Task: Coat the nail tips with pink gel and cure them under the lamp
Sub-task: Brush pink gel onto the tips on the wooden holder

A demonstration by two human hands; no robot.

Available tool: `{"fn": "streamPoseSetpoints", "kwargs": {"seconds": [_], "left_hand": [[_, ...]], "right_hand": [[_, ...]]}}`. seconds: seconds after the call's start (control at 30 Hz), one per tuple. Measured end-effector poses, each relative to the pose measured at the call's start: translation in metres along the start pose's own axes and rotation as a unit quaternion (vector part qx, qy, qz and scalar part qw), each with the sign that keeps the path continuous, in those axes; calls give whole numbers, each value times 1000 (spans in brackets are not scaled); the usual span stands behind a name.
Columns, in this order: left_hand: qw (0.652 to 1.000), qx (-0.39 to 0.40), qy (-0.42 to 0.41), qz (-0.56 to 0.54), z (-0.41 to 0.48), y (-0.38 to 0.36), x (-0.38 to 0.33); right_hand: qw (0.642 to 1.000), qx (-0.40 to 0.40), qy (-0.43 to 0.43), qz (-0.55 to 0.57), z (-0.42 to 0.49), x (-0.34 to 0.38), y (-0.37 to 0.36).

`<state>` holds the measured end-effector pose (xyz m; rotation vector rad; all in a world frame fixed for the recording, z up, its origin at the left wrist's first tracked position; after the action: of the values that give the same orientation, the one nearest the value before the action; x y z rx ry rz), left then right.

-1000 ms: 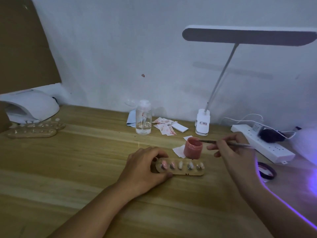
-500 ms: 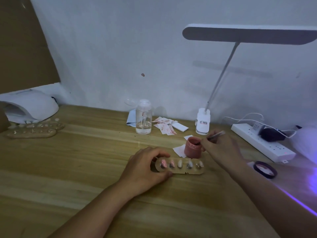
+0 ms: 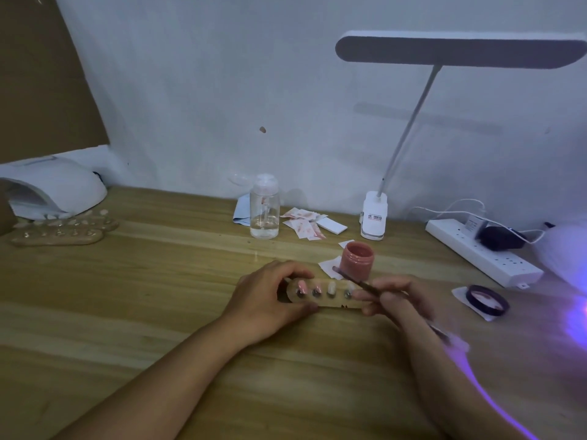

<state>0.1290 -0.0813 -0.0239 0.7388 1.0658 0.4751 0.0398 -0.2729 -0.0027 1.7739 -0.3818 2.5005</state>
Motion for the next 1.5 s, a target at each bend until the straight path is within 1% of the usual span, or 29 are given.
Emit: {"fn": "streamPoseSetpoints", "kwargs": {"seconds": [0.2, 0.3, 0.53, 0.9, 1.17, 1.5], "left_hand": [[1000, 4, 6, -5, 0, 0, 0], [1000, 8, 7, -4, -1, 0, 0], [1000, 8, 3, -2, -1, 0, -1], [1000, 5, 0, -11, -2, 0, -1], [1000, 6, 4, -13, -1, -1, 1], [1000, 6, 5, -8, -2, 0, -1]], "right_hand": [[998, -27, -47, 23, 1, -6, 4], [998, -22, -58, -5, 3, -9, 4], [997, -30, -62, -25, 1, -7, 4], [997, -41, -69, -13, 1, -8, 6], [997, -3, -50, -54, -2, -1, -2], [996, -42, -58, -51, -3, -1, 3]]}}
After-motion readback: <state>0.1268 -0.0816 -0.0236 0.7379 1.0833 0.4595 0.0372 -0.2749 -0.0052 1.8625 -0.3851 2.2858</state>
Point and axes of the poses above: each hand's wrist, its own z-axis towards the middle knuckle, its own y-axis out of the back of the hand, x = y × z, the point moved 6 cm from there along z, towards the middle knuckle, and after that the axes turned 9 degrees about z, right-handed, at the moved point
